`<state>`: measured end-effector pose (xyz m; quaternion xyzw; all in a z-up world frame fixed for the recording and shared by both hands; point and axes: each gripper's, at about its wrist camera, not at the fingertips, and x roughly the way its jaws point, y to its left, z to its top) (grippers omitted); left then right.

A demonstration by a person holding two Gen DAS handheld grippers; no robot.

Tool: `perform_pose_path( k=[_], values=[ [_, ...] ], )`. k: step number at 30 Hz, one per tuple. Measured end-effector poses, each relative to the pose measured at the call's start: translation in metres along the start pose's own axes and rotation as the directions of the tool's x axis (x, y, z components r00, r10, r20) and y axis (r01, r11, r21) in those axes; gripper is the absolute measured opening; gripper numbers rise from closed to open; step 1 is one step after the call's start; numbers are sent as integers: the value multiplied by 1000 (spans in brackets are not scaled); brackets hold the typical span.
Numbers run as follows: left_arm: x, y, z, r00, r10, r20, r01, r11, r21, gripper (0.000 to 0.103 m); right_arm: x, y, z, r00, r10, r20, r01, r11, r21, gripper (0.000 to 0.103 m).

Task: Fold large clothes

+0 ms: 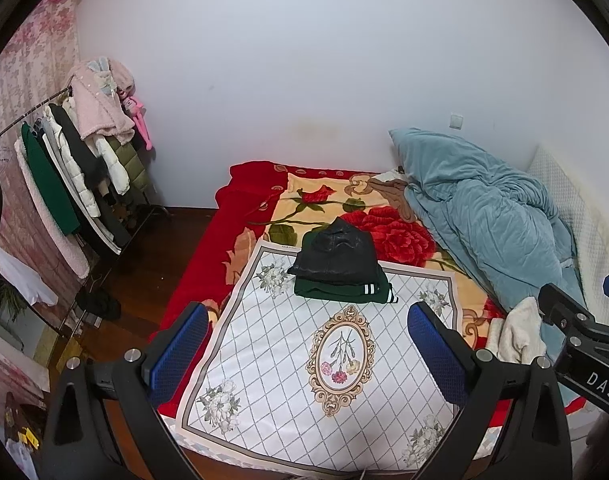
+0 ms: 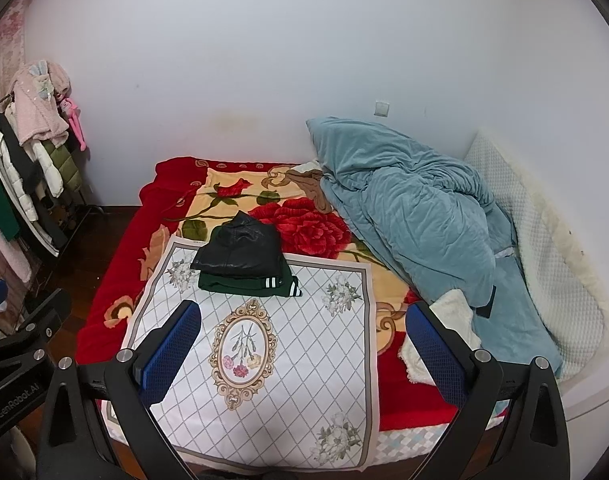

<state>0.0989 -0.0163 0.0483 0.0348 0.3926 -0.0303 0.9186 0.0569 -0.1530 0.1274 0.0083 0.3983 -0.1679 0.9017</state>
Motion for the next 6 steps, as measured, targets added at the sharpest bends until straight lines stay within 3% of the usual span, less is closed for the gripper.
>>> perform_pose_path(
  k=[6],
  values=[
    [-5,3,-2,1000,6,10,-6,1000,-15,102,-4,-1,-4,1000,0,0,0,1000,3,103]
  ],
)
